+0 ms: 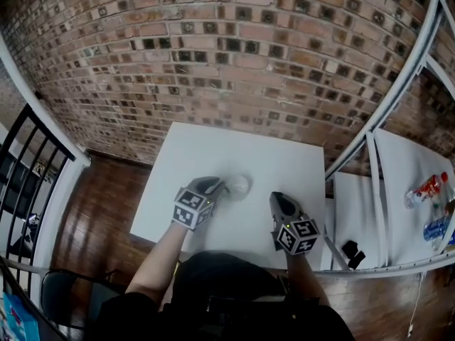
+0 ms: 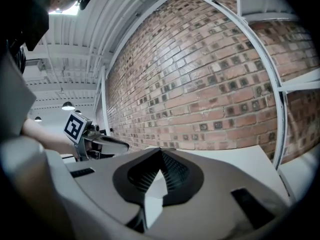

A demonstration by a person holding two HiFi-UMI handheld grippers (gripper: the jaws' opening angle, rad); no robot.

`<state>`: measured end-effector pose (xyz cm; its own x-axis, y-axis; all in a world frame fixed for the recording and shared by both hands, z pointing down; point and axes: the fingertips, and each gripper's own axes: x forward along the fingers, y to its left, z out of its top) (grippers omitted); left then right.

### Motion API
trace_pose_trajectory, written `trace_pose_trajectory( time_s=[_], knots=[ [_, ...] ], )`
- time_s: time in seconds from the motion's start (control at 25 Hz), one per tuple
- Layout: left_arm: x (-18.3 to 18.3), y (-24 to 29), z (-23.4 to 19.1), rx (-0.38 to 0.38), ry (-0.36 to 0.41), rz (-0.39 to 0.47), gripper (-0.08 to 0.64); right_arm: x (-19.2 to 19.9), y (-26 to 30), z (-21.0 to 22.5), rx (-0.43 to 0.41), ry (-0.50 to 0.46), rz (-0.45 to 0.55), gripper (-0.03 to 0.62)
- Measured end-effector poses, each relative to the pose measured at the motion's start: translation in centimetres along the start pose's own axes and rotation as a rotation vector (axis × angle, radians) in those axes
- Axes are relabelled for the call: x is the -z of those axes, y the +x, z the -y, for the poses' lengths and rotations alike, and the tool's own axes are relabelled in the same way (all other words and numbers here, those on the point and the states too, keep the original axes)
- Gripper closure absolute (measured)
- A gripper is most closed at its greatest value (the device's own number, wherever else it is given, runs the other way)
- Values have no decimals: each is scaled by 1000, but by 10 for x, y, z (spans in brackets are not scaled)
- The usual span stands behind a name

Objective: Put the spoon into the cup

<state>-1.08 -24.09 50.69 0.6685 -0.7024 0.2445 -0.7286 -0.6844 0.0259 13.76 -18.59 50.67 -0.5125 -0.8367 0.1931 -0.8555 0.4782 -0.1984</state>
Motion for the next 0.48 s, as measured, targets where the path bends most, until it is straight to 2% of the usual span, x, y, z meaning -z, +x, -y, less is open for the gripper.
trace_pose_trajectory(
  time_s=[0.08,0.2,0.48],
  knots=[
    [-12,-12,-9,-48,-38,63,557,1,3,-2,-4,1,-3,588],
    [-24,-29,-16,-82,-75,136,557,1,9,-13,-26,1,-7,588],
    [-35,-75,-33,-147,-73,216,557,6,13,-22,-46,-1,-24,588]
  ],
)
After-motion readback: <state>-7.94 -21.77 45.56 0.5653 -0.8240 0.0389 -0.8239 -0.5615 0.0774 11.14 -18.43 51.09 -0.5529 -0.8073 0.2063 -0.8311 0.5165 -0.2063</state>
